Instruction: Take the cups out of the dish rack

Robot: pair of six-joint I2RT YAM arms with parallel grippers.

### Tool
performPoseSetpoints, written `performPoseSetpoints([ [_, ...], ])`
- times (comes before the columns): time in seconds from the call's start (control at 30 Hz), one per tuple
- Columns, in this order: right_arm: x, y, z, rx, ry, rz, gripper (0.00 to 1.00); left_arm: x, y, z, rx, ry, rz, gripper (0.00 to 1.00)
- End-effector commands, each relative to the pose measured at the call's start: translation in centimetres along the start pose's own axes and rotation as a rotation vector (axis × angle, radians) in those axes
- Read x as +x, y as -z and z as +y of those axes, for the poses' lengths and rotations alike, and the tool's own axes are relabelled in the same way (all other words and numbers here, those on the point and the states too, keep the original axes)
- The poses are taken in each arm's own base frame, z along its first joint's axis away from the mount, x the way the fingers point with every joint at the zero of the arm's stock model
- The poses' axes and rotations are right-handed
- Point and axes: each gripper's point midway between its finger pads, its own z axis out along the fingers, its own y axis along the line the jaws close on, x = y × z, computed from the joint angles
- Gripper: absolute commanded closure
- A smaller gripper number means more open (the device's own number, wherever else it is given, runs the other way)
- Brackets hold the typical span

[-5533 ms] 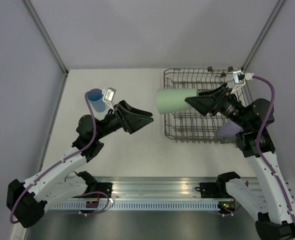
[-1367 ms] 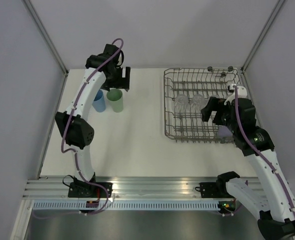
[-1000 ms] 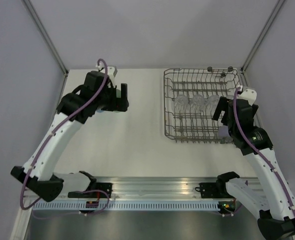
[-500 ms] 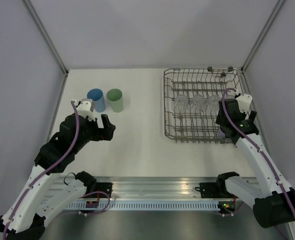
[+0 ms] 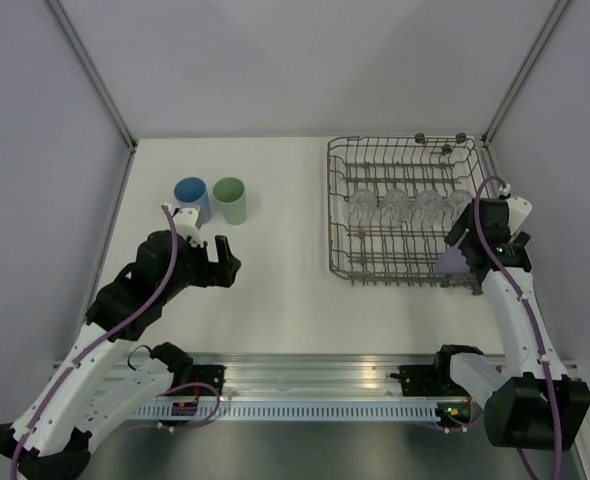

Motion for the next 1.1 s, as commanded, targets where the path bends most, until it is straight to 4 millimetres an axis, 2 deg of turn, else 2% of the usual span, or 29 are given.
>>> performPoseSetpoints([
  [0.0,-0.2,-0.8,1.4,-0.085,-0.030,0.016,0.02,-1.0,0.0,-1.3,0.067,-0.013,-0.037,0.00],
  [0.1,0.2,-1.6,2.0,-0.130,-0.038,0.061,0.04,-0.9,-0.1,-1.4,0.076,-0.016,-0.032,0.00],
  [0.3,0.8,-2.5,2.0,-0.118,-0.021,0.093,0.07,-0.7,-0.2,-1.7,0.094,-0.023,-0.023,0.00],
  [0.4,0.9,-2.7,1.9,-0.106,-0.009,0.099,0.13,-0.7,-0.1,-1.8,0.100,-0.025,-0.023,0.00],
  [0.5,1.1,-2.8,1.8,-0.102,0.001,0.109,0.24,-0.7,-0.1,-1.9,0.102,-0.023,-0.024,0.00],
  [0.53,1.1,-2.8,1.8,-0.101,0.002,0.107,0.31,-0.7,-0.1,-1.9,0.103,-0.025,-0.027,0.00],
  [0.6,0.6,-2.6,1.4,-0.088,-0.001,0.086,0.42,-0.6,-0.2,-1.9,0.103,-0.025,-0.022,0.00],
  [0.67,0.3,-2.3,1.4,-0.089,-0.003,0.072,0.46,-0.6,-0.2,-1.9,0.103,-0.027,-0.020,0.00],
  [0.9,-1.2,-0.8,0.9,-0.090,-0.002,0.031,0.51,-0.7,-0.2,-1.8,0.101,-0.025,-0.024,0.00],
  [1.07,-4.0,1.8,1.1,-0.132,-0.016,-0.030,0.52,-1.0,0.0,-1.8,0.094,-0.012,-0.036,0.00],
])
